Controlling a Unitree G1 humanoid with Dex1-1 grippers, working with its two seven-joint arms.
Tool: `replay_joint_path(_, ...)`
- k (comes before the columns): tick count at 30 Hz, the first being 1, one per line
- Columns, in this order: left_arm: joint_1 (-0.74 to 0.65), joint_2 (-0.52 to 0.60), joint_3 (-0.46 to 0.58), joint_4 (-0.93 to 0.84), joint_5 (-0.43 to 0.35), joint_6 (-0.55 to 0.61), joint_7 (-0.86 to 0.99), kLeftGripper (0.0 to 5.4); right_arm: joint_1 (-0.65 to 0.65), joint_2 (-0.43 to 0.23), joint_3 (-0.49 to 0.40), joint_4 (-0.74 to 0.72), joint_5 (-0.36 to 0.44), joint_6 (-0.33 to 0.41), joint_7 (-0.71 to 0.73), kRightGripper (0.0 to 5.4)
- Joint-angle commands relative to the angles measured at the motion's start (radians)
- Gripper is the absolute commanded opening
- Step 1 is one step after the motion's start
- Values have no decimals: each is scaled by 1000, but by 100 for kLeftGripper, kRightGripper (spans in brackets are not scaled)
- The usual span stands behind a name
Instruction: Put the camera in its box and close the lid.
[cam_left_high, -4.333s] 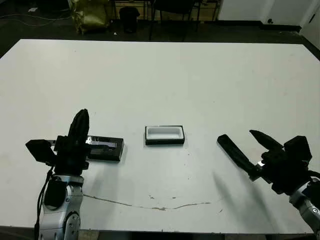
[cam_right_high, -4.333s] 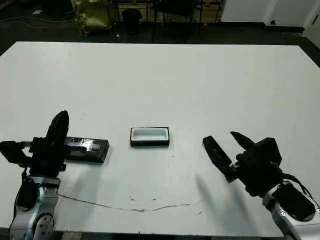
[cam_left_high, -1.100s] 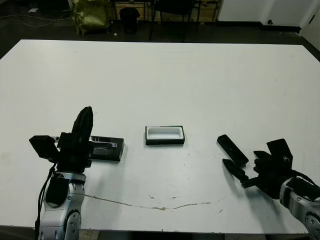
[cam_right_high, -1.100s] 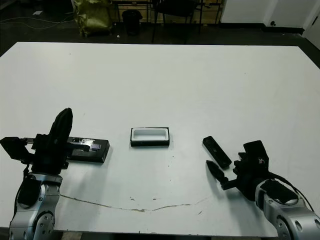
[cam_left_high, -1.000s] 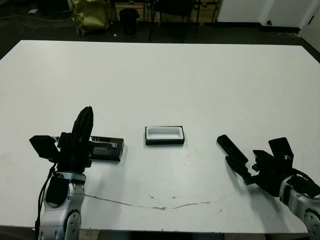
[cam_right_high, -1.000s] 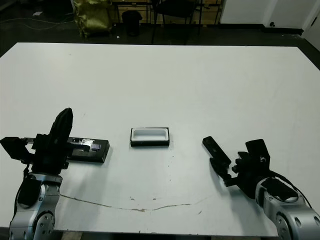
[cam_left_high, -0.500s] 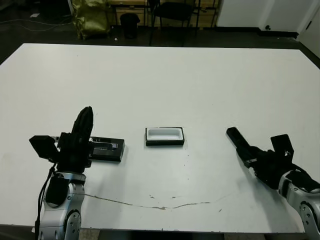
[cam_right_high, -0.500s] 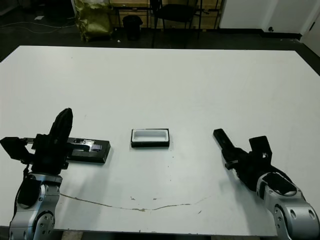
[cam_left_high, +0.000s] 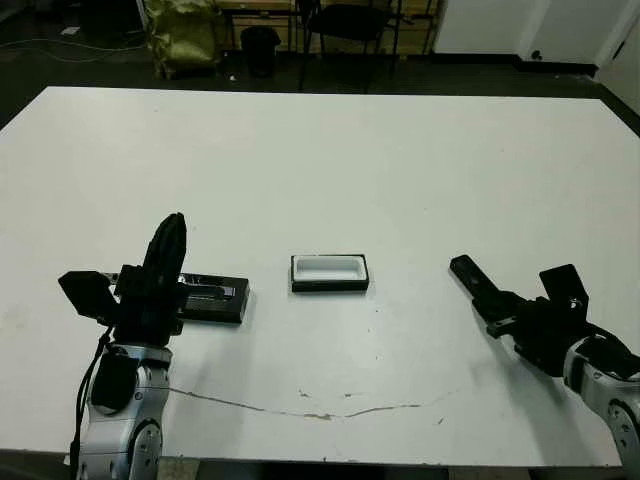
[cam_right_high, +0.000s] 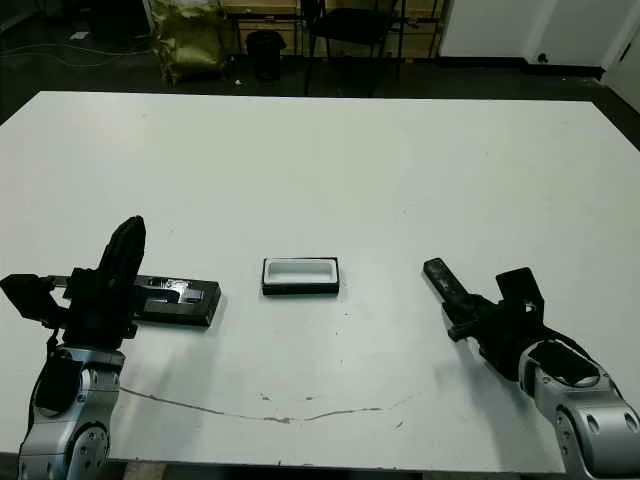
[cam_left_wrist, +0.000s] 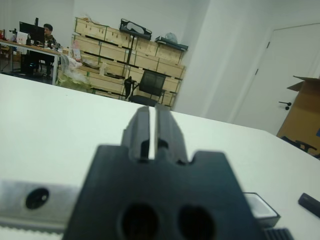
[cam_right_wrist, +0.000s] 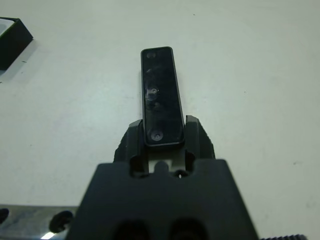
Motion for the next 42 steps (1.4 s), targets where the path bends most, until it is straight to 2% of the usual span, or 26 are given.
replay_joint_path(1,10,8,3,15,1,11,-2,0,52,4,44,127,-38,18,19,44)
replay_joint_path(4,13,6,2,10,-1,17,2,0,38,-6,47,140,-50,4,21,44)
replay_joint_path(6,12,6,3,15,1,12,1,0,41,-5,22,115,-21,-8,37,44)
replay_joint_path(7,11,6,3,16,1,10,0,0,58,-6,-3,45,9,1,43,44)
replay_joint_path(9,10,6,2,18,0,6,-3,0,95,-10,-60,-179,63,72,10,42)
replay_joint_path(11,9,7,1,19,3,4,-4,0,92,-13,-96,-275,102,122,-4,38)
replay_joint_path(14,10,7,-1,19,7,3,-2,0,50,-25,-119,-302,118,145,-9,37)
replay_joint_path(19,13,6,0,14,6,10,3,0,-32,-62,-114,-335,97,125,-6,37)
replay_joint_path(25,14,5,0,14,8,8,5,0,-194,-94,-125,-339,151,224,-9,37)
replay_joint_path(30,13,6,2,23,1,0,-5,0,-339,-130,-80,-279,133,232,16,37)
replay_joint_path(32,13,7,3,24,0,1,-5,0,-381,-135,-64,-239,133,210,43,37)
replay_joint_path(38,12,7,7,33,-8,-6,-17,0,-505,-128,25,-57,98,39,200,37)
replay_joint_path(42,12,4,6,42,1,-22,-15,0,-591,-124,117,49,29,-77,290,37)
